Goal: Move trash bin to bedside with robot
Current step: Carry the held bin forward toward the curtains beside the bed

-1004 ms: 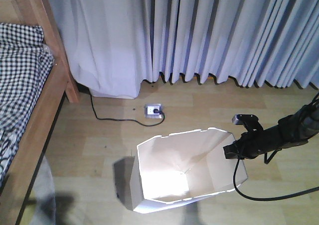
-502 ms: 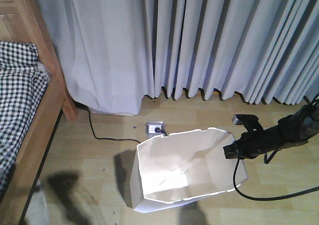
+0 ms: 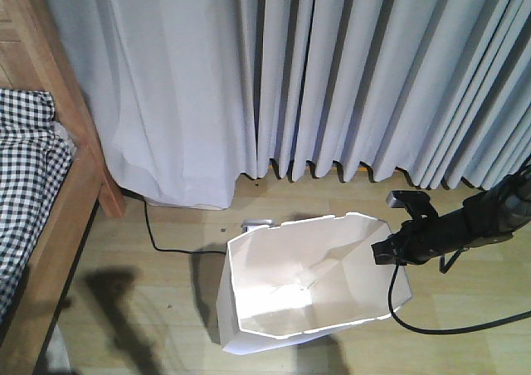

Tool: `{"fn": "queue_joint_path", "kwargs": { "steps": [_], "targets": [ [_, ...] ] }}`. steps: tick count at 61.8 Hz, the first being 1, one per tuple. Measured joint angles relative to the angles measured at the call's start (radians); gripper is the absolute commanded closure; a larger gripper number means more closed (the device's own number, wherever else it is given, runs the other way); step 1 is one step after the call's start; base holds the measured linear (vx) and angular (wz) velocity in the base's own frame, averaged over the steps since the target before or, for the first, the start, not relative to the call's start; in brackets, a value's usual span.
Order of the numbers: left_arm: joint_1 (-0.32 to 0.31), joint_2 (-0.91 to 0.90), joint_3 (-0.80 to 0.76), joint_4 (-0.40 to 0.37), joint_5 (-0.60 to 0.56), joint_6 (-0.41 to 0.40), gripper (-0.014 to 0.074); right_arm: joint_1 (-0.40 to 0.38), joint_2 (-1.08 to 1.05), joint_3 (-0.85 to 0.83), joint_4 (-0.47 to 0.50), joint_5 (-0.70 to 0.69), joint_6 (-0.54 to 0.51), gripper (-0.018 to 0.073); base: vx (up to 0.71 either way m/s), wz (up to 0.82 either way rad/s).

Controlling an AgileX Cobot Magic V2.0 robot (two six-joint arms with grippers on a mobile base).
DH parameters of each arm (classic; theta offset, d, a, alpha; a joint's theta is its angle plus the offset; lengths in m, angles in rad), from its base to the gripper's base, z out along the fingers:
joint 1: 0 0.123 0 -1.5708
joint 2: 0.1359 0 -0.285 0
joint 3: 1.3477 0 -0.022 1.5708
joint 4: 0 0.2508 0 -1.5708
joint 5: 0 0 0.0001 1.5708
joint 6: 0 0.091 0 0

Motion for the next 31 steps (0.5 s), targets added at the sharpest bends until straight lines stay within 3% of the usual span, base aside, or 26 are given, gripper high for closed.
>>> {"fn": "queue_joint_path", "kwargs": {
  "steps": [31],
  "targets": [
    [0.000,0.000,0.000,0.000,0.000,0.000,0.0602,0.000,0.000,0.000,-0.001,0.000,0.000,0.0566,0.03,0.00]
  ]
}}
